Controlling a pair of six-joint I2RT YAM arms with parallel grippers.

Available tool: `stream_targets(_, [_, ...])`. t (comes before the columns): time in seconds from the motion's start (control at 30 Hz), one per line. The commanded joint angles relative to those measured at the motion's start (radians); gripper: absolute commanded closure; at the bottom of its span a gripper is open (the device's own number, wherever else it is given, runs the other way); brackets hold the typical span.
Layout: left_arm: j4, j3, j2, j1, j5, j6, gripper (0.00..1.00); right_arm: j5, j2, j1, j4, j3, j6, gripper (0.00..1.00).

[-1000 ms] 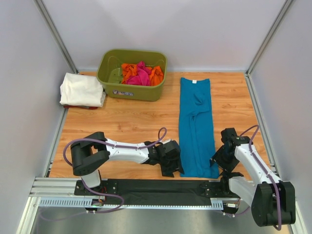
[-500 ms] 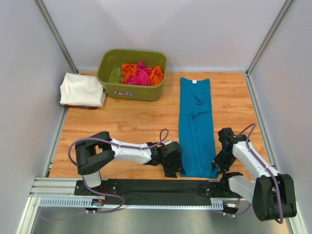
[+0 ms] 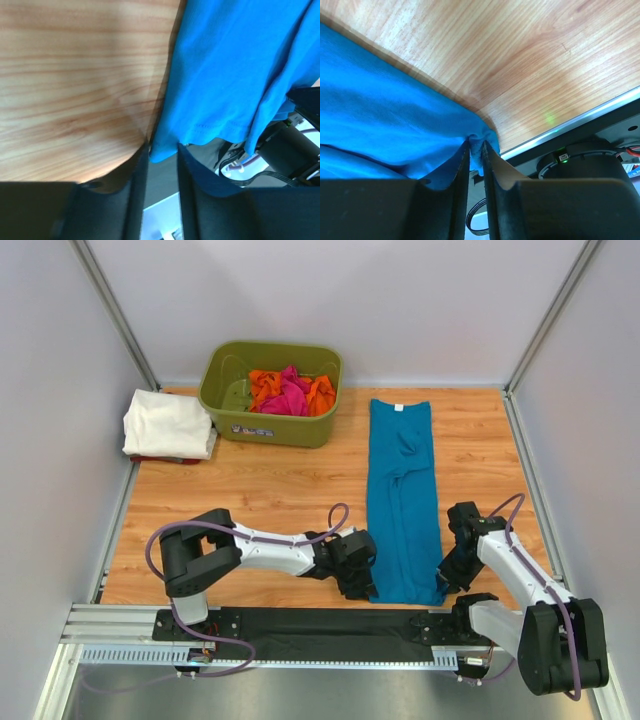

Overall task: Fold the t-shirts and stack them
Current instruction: Fold the tshirt

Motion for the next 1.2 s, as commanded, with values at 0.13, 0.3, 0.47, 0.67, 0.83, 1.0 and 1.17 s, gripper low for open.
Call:
stream_targets(0.13, [-0.045, 0.027, 0.043, 0.002, -0.035, -0.008, 0.92, 0.0, -0.003, 0.005, 0.035, 0.007, -0.004, 1.0])
stream_targets(0.3, [-0.128, 0.045, -0.007, 0.005, -0.065, 0.018, 1.0, -0.048, -0.034, 0.005, 0.009, 0.024, -0.023, 1.0])
stream_targets(0.47, [-0.212, 0.09, -0.087, 0.004, -0.097, 0.05, 1.0, -0.052, -0.107, 0.003, -0.054, 0.12, -0.029, 1.0])
stream_targets(0.67, [-0.292, 0.165, -0.113, 0.021, -0.13, 0.099, 1.0, -0.02, -0.121, 0.005, -0.103, 0.226, -0.038, 1.0])
stream_targets(0.83, [-0.341, 0.209, -0.125, 0.08, -0.139, 0.149, 1.0, 0.037, -0.068, 0.0, -0.098, 0.309, -0.047, 1.0])
stream_targets(1.0, [-0.387, 0.29, -0.112, 0.148, -0.139, 0.214, 1.0, 0.083, 0.011, -0.011, -0.092, 0.438, -0.063, 1.0])
stream_targets(1.17, [-0.426, 0.404, -0.053, 0.209, -0.11, 0.297, 1.0, 0.083, 0.089, -0.02, -0.062, 0.519, -0.075, 1.0])
